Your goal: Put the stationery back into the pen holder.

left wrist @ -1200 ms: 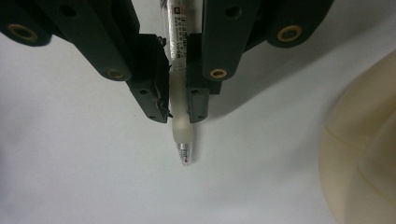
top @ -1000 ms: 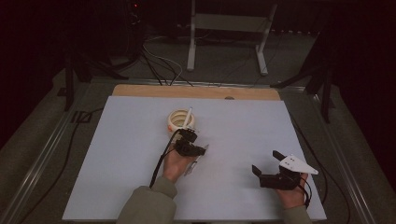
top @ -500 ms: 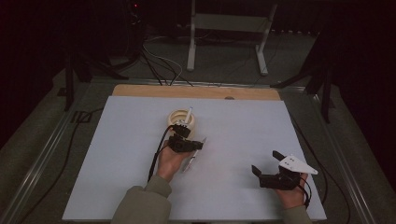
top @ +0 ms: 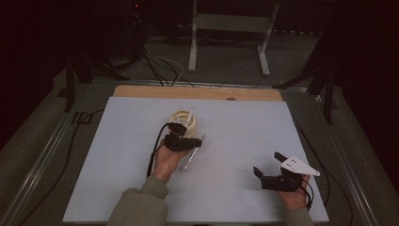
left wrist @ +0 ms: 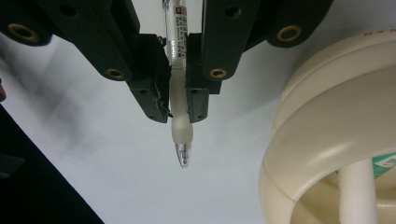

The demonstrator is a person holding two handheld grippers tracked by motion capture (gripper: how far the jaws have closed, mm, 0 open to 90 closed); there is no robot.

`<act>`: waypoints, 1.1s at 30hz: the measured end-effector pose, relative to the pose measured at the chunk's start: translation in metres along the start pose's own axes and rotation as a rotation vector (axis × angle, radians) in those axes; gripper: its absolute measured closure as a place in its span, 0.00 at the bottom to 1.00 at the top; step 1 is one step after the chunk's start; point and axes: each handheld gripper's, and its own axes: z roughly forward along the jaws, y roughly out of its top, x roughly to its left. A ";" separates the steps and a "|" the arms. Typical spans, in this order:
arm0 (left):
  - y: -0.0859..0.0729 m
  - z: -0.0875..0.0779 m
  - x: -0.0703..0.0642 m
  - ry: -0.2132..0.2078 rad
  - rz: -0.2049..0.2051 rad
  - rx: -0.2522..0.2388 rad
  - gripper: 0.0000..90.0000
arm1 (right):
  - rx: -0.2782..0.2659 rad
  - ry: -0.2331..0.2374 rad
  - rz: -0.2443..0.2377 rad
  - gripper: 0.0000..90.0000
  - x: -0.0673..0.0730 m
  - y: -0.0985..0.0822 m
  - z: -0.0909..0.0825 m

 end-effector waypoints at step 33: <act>0.018 -0.037 -0.001 0.005 0.003 -0.101 0.90 | 0.002 0.003 0.000 0.00 0.000 0.000 0.000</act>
